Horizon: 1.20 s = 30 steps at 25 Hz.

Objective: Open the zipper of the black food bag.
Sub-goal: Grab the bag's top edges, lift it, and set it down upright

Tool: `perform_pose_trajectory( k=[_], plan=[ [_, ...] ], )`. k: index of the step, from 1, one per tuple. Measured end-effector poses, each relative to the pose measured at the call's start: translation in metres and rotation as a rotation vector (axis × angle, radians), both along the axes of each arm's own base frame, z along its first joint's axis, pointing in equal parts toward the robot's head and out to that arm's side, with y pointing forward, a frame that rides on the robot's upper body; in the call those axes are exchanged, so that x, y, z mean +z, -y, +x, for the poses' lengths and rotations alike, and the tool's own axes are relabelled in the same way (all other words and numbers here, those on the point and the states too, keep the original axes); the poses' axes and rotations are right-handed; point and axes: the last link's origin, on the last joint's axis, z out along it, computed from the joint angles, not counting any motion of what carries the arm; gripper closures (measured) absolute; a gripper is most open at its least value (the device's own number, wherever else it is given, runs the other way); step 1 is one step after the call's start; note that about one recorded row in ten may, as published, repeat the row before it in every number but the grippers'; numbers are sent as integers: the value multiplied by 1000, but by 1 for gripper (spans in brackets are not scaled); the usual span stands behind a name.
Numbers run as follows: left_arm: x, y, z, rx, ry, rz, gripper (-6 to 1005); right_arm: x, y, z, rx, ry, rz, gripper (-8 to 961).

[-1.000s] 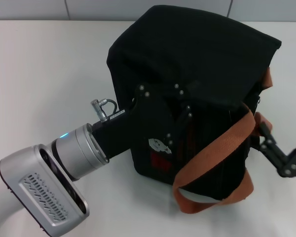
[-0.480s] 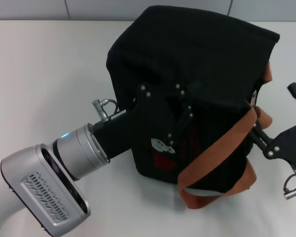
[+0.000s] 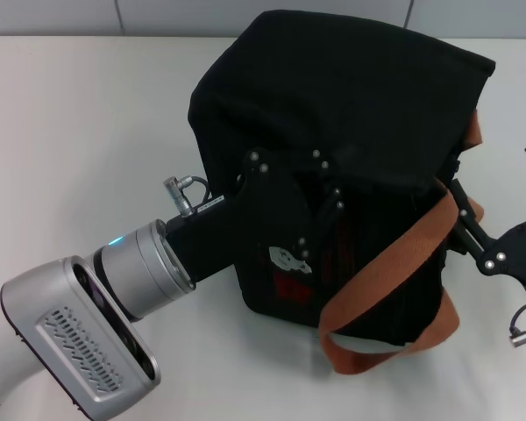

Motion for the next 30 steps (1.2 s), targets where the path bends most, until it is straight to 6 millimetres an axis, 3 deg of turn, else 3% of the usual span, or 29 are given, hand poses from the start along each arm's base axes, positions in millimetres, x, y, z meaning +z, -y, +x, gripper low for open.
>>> perform_pose_trajectory(
  k=[15,30],
  plan=[
    [0,-2,2,-4,0,-3,915,-10,10,-1,48,37,-76,123],
    [0,-3,2,-3,1,-2,915,-12,2,-4,44,79,-52,123]
  ],
)
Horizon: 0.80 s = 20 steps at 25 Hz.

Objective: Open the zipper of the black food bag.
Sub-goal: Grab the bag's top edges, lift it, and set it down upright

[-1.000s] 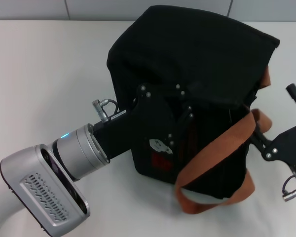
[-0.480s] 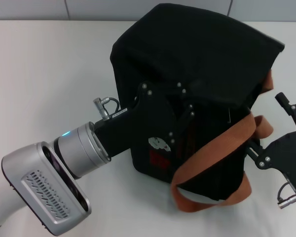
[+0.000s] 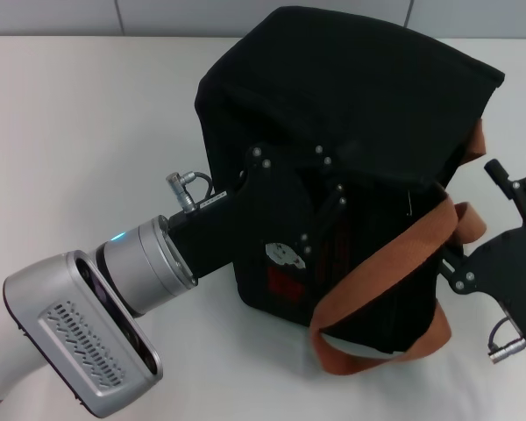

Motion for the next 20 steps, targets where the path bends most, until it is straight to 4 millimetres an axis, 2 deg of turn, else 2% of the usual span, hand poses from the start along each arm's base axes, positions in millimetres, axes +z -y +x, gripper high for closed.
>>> perform_pose_trajectory(
  k=[20],
  plan=[
    [0,1,0,1,3,-3,914,-1,-11,-9,-6,-12,36,123]
  ],
)
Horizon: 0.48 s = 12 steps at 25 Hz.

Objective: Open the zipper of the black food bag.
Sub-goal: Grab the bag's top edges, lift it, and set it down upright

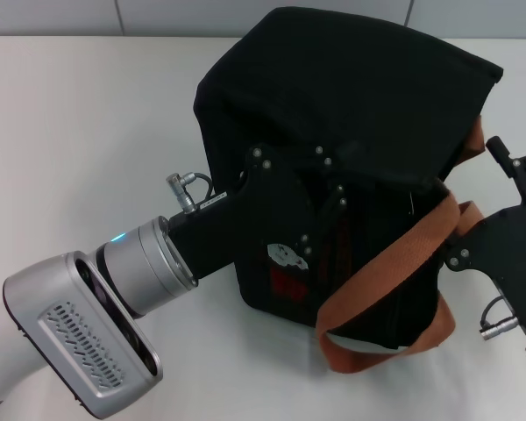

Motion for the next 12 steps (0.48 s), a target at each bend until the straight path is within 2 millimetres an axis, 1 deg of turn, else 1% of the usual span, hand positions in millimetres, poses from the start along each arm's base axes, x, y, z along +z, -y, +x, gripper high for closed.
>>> perform_pose_trajectory(
  k=[4,8,12],
  plan=[
    [0,0,0,0,1,-1,914,-2,2,-1,13,1,-13,123],
    [0,0,0,0,1,-1,914,-6,11,0,17,6,-45,124],
    [0,0,0,0,0,-1,914,-9,9,0,11,16,-60,124]
  ],
)
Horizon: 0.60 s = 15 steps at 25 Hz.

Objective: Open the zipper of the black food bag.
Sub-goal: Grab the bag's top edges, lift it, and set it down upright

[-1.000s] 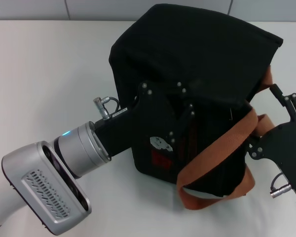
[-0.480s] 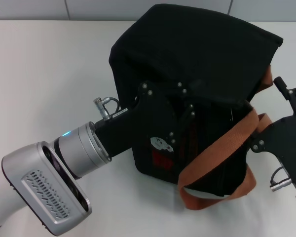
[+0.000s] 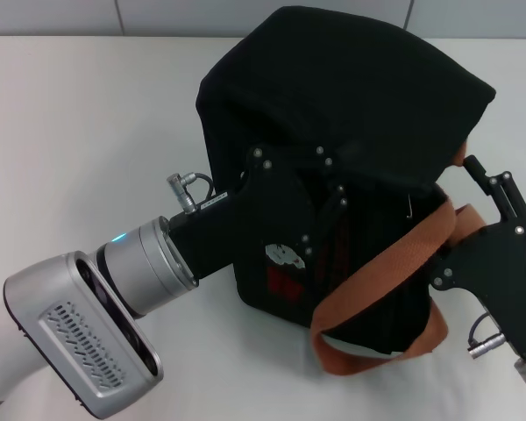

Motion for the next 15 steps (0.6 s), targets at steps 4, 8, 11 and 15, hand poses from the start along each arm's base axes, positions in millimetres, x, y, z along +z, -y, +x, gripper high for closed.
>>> perform_pose_trajectory(
  k=[4,8,11,15],
  plan=[
    [0,0,0,0,0,1,914,0,-5,-1,0,4,2,123],
    [1,0,1,-4,4,0,915,4,-12,-2,-10,-5,35,123],
    [1,1,0,-2,4,-1,915,5,-14,-3,-9,-7,42,124],
    [1,1,-1,0,5,0,914,6,-14,-4,-4,-8,49,124]
  ],
)
